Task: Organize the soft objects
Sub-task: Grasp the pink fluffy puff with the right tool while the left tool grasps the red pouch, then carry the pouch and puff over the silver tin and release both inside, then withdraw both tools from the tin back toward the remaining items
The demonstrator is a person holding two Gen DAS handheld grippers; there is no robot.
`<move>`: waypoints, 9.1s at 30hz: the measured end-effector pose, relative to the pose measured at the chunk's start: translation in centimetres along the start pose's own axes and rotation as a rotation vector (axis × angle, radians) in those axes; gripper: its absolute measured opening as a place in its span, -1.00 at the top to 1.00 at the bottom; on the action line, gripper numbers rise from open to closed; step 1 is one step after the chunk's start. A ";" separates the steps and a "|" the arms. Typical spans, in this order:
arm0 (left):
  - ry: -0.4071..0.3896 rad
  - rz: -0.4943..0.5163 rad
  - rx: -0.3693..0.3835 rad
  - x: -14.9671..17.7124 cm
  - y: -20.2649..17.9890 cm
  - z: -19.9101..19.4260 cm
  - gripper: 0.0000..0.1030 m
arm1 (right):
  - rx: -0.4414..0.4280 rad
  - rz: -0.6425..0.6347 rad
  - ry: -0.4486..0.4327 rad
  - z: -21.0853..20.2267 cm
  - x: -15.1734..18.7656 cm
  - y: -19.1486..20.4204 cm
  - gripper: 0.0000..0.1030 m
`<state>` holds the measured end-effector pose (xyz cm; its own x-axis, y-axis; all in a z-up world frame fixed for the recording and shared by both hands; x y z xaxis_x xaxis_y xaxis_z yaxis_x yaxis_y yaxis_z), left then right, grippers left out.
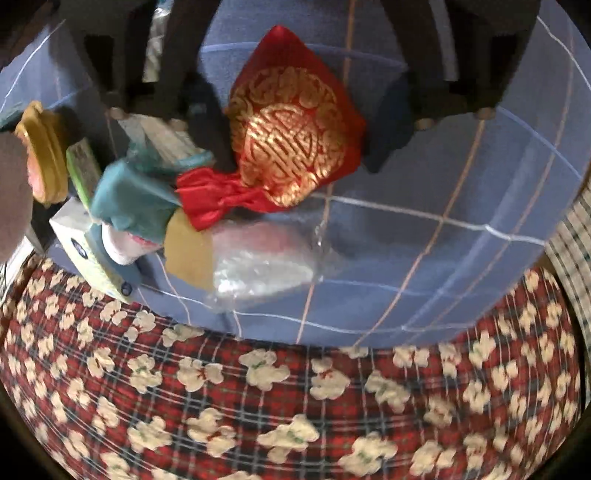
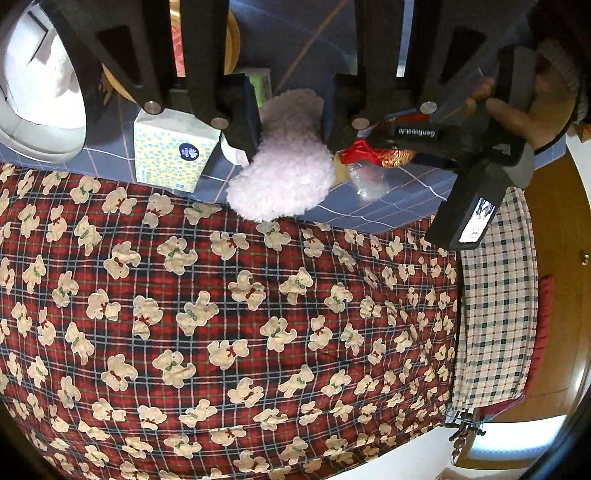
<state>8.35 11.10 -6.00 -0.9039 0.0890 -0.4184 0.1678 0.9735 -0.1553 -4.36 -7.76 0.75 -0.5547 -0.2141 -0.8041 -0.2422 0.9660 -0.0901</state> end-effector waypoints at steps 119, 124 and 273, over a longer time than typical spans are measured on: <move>-0.298 0.423 0.166 3.7 -38.2 -3.0 0.47 | 0.514 0.273 -0.005 -10.9 8.5 -28.1 -0.32; -0.289 0.419 0.183 3.8 -38.0 -2.9 0.07 | 0.554 0.244 -0.058 -11.8 8.5 -27.0 -0.76; -0.503 -0.211 -0.249 0.9 5.7 -8.4 -0.99 | -0.105 0.003 0.123 2.4 -0.2 3.3 -0.82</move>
<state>5.15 18.48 0.25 -0.6005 -0.1632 -0.7828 -0.1473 0.9848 -0.0923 -3.10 -4.17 -0.78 -0.6471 -0.2333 -0.7258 -0.3183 0.9477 -0.0208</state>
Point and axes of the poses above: each gripper's, at about its wrist camera, not at the fingertips, and z roughly the way its jaws point, y to its left, x to its underside, the point moved 1 cm from there along z, roughly the way its jaws point, and after that the axes turned 15 degrees about y, right-handed, at the moved point
